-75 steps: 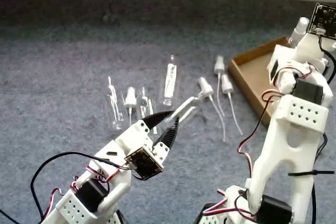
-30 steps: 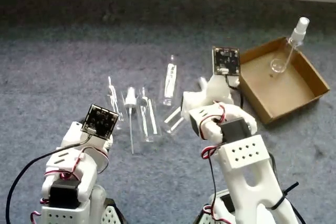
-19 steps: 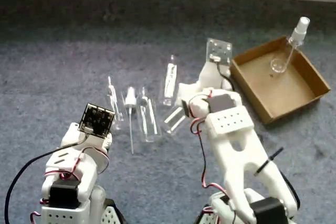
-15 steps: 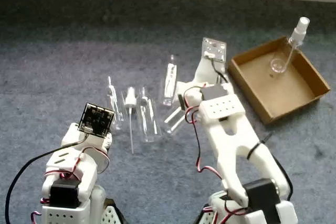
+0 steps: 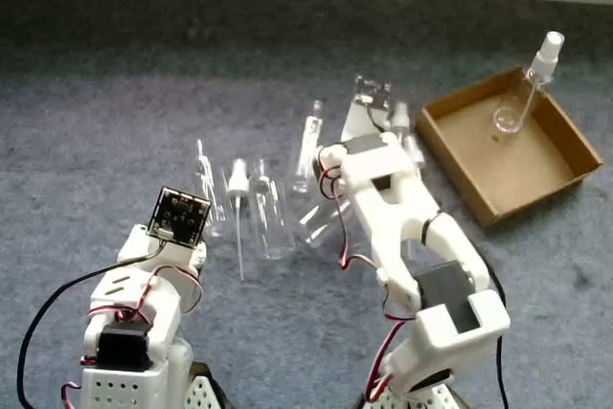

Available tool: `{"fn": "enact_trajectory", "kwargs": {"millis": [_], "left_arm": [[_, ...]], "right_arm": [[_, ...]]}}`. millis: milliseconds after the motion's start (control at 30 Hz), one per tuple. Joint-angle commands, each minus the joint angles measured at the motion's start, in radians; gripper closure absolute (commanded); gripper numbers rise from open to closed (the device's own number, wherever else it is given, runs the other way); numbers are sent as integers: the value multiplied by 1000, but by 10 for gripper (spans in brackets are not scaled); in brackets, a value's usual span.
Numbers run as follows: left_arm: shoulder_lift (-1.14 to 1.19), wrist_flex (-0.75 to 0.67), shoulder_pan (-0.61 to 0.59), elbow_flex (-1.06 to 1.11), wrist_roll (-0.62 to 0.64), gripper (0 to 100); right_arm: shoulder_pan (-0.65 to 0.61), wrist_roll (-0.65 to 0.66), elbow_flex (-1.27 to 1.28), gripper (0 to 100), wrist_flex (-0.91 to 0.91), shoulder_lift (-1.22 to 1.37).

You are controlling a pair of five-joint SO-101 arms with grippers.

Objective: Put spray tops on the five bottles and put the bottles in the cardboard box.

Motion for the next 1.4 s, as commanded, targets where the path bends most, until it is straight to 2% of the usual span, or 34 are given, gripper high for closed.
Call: {"fn": "enact_trajectory", "kwargs": {"millis": [0,67,233,300,433,733,833,1000,1200,1367], "left_arm": [[-7,-28,-7,-7,12,996],[-7,-28,-7,-5,12,996],[-7,-28,-7,-5,12,996],[-7,-28,-7,-5,12,996],[-7,-28,-7,-4,12,996],[-7,-28,-7,-4,12,996],[-7,-28,-7,-4,12,996],[-7,-28,-7,-4,12,996],[-7,-28,-7,-4,12,996],[-7,-28,-4,-4,12,996]], "right_arm": [[-15,0,-50,653,-16,10],[-12,0,-50,678,-15,12],[4,2,-41,849,-15,-24],[19,2,-42,881,7,-44],[31,34,-45,882,88,-120],[38,454,-42,882,260,-377],[38,548,-42,882,323,-473],[65,595,-42,882,427,-645],[183,598,-39,882,519,-814],[240,661,85,882,495,-891]]}}
